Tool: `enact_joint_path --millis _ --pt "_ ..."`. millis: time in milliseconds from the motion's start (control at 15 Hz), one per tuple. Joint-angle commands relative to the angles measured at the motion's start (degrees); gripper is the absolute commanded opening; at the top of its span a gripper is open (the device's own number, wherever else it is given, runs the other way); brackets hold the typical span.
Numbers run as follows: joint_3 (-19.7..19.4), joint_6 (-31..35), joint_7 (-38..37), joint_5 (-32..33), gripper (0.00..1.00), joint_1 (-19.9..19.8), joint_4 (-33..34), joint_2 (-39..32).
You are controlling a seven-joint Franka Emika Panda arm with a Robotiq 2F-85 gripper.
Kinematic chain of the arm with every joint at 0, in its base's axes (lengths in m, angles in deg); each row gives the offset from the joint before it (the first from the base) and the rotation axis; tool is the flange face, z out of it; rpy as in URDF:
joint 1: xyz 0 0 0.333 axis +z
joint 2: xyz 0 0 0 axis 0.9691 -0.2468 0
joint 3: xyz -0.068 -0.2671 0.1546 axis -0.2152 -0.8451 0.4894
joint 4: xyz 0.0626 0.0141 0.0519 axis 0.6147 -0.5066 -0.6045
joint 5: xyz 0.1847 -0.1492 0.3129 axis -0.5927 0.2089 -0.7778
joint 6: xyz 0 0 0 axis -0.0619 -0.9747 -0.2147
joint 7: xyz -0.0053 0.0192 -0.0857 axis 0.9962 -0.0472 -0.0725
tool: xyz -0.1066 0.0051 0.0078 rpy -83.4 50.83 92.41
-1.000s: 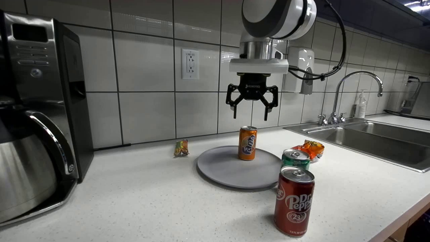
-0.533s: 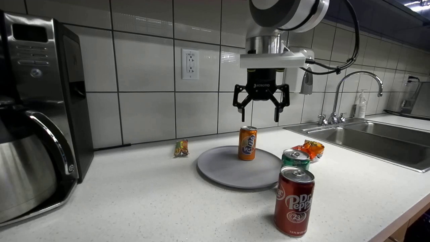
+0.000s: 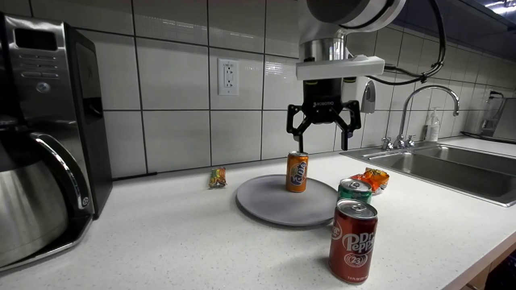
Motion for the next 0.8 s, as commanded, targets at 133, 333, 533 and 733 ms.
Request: enact_joint_path --millis 133,333,533,733 --pt "1.5 -0.9 1.3 -1.9 1.00 -0.4 -4.9 4.5" --pt "1.8 0.5 1.3 -1.8 1.00 -0.6 -6.6 4.9" --pt "1.8 1.9 1.4 -1.6 1.00 -0.6 -8.2 5.1" --pt "1.8 3.9 1.5 -1.2 1.00 -0.7 -9.5 5.2"
